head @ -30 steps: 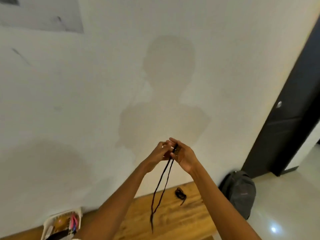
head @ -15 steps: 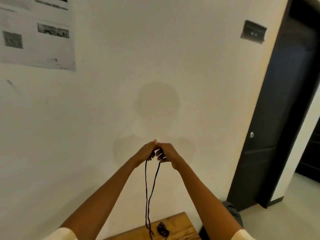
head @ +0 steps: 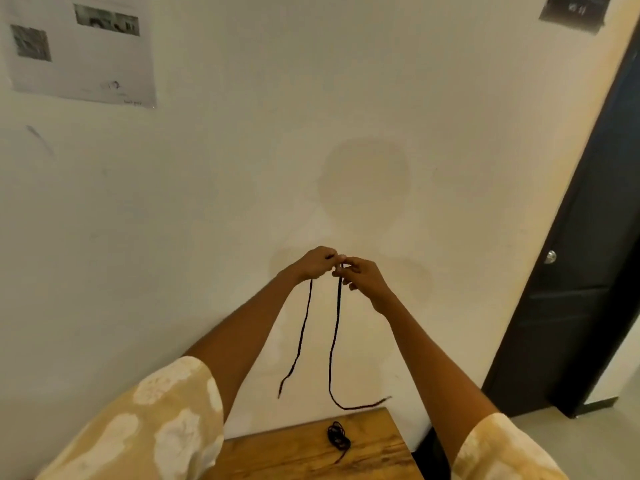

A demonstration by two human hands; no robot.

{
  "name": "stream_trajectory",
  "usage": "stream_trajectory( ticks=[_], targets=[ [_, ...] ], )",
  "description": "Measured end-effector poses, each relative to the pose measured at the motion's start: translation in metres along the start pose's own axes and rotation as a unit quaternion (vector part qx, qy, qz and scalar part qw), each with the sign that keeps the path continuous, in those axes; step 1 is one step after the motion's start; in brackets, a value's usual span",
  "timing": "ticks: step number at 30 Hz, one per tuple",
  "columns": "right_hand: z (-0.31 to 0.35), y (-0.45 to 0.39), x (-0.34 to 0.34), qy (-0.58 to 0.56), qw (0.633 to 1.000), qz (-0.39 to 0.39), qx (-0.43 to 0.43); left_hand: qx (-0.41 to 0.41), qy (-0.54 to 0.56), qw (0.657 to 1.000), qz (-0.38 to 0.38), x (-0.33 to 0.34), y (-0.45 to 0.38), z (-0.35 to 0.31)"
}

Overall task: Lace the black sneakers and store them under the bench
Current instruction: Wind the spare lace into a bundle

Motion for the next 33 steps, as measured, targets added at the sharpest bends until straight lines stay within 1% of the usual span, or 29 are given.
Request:
stream_trajectory(
  ticks=[2, 4, 6, 7, 8, 10, 12, 14, 16, 19, 21, 23, 25, 27, 28, 29, 31, 33],
  targets=[
    [-0.002, -0.012, -0.007, -0.036, 0.998, -0.04, 0.015, -0.035, 0.012, 0.999, -0.014, -0.001, -0.008, 0.005],
    [-0.017, -0.024, -0.019, -0.071, 0.992, -0.092, 0.05, -0.06, 0.029, 0.997, -0.027, -0.008, -0.01, 0.01],
    [-0.037, -0.03, -0.029, -0.068, 0.984, -0.131, 0.097, -0.063, 0.045, 0.996, -0.039, -0.016, -0.008, 0.015],
    [-0.048, -0.032, -0.029, -0.052, 0.983, -0.131, 0.114, -0.062, 0.05, 0.996, -0.043, -0.019, -0.005, 0.018],
    [-0.056, -0.032, -0.027, -0.029, 0.985, -0.12, 0.121, -0.061, 0.049, 0.996, -0.04, -0.02, -0.003, 0.02],
    [-0.063, -0.03, -0.009, -0.004, 0.994, -0.053, 0.093, -0.063, 0.031, 0.998, -0.01, -0.015, 0.001, 0.028],
    [-0.057, -0.024, 0.018, -0.026, 0.998, 0.028, 0.044, -0.073, 0.002, 0.997, 0.034, -0.001, 0.006, 0.036],
    [-0.049, -0.02, 0.04, -0.062, 0.996, 0.057, 0.019, -0.092, -0.007, 0.995, 0.038, 0.014, 0.011, 0.048],
    [-0.052, -0.022, 0.051, -0.091, 0.995, 0.027, 0.031, -0.117, 0.0, 0.993, 0.015, 0.02, 0.017, 0.057],
    [-0.079, -0.031, 0.05, -0.102, 0.988, -0.056, 0.102, -0.148, 0.021, 0.989, 0.004, 0.016, 0.03, 0.067],
    [-0.102, -0.034, 0.046, -0.084, 0.981, -0.088, 0.149, -0.157, 0.04, 0.987, -0.002, 0.008, 0.038, 0.074],
    [-0.111, -0.031, 0.047, -0.06, 0.982, -0.072, 0.161, -0.165, 0.047, 0.985, -0.013, -0.001, 0.044, 0.077],
    [-0.104, -0.029, 0.056, -0.064, 0.991, -0.001, 0.115, -0.166, 0.041, 0.985, -0.014, -0.006, 0.047, 0.08],
    [-0.084, -0.027, 0.071, -0.093, 0.991, 0.075, 0.064, -0.167, 0.029, 0.986, 0.0, -0.007, 0.047, 0.081],
    [-0.074, -0.027, 0.078, -0.101, 0.99, 0.093, 0.045, -0.169, 0.027, 0.985, 0.007, -0.006, 0.047, 0.081],
    [-0.064, -0.028, 0.082, -0.097, 0.99, 0.092, 0.032, -0.17, 0.028, 0.985, 0.011, -0.005, 0.047, 0.08],
    [-0.055, -0.033, 0.084, -0.083, 0.995, 0.048, 0.028, -0.174, 0.031, 0.984, 0.01, -0.005, 0.046, 0.078],
    [-0.06, -0.04, 0.076, -0.077, 0.995, -0.009, 0.061, -0.183, 0.04, 0.982, -0.006, -0.011, 0.048, 0.076]
  ],
)
Point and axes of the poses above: each hand's wrist, its own y-axis away from the middle knuckle, its own x-axis out of the palm, z = x × y, the point moved 3 cm from there along -y, towards the middle knuckle, and after that the axes turned 15 degrees about x, right-handed, at the moved point
